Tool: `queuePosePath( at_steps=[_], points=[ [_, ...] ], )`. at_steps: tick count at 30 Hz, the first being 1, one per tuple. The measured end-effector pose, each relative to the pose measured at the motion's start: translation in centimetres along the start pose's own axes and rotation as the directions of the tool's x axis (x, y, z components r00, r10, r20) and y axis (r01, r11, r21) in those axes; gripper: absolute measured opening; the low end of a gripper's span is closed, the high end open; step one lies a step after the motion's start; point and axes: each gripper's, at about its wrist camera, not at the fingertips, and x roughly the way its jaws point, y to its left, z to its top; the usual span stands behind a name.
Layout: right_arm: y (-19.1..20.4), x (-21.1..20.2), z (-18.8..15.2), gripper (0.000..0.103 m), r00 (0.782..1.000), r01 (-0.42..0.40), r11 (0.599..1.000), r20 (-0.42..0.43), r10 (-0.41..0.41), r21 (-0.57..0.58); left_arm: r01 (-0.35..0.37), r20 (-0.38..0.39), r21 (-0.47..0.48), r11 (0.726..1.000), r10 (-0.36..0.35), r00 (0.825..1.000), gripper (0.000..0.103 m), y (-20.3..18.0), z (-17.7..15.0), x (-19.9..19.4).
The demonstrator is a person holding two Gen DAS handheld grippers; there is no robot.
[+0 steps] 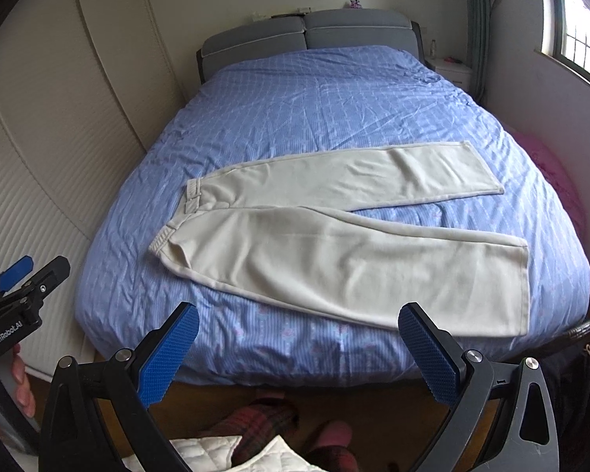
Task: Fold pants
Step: 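Lower both grippers onto the trousers and close them on the leg edge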
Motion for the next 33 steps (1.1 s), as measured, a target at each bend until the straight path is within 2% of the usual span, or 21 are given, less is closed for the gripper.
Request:
queuePosePath(
  at_steps=[6,10,13,18,23,28,30,32,33],
  points=[
    [2.9,8.2,1.0,0.102,0.992,0.001,0.994,-0.125,0.012,0.111,0.017,-0.098,0.076,0.997,-0.01,0.995,0.102,4.2,1.6,8.7],
    [3.9,13.9,0.8,0.102,0.978,0.048,0.98,-0.207,-0.007,0.191,0.044,-0.165,0.166,0.985,-0.017,0.986,0.102,5.4,1.5,14.7],
    [4.1,17.9,0.1,0.102,0.968,0.074,0.964,-0.252,-0.007,0.257,0.07,-0.228,0.182,0.981,-0.027,0.973,0.101,6.1,0.8,19.2],
    [3.6,23.4,-1.8,0.101,0.953,0.127,0.923,-0.303,-0.013,0.363,0.143,-0.354,0.129,0.981,-0.09,0.931,0.101,6.7,-1.3,26.3],
    [1.6,28.4,-4.1,0.097,0.937,0.177,0.87,-0.349,-0.007,0.459,0.116,-0.426,0.104,0.988,-0.061,0.903,0.1,6.9,-3.1,31.9],
    [-0.2,31.4,-6.0,0.093,0.925,0.205,0.811,-0.378,0.021,0.548,0.126,-0.49,-0.031,0.992,-0.125,0.863,0.099,8.5,-4.0,35.4],
    [-0.7,32.2,-6.5,0.093,0.926,0.211,0.793,-0.376,0.025,0.571,0.122,-0.514,-0.113,0.986,-0.163,0.842,0.099,9.2,-4.4,36.7],
    [-1.4,33.1,-7.1,0.093,0.928,0.198,0.757,-0.369,0.06,0.622,0.114,-0.545,-0.189,0.975,-0.201,0.814,0.098,9.8,-5.0,38.1],
    [-1.6,33.6,-7.5,0.091,0.927,0.195,0.735,-0.368,0.078,0.649,0.111,-0.555,-0.213,0.971,-0.214,0.804,0.094,9.9,-5.3,38.7]
  ],
)
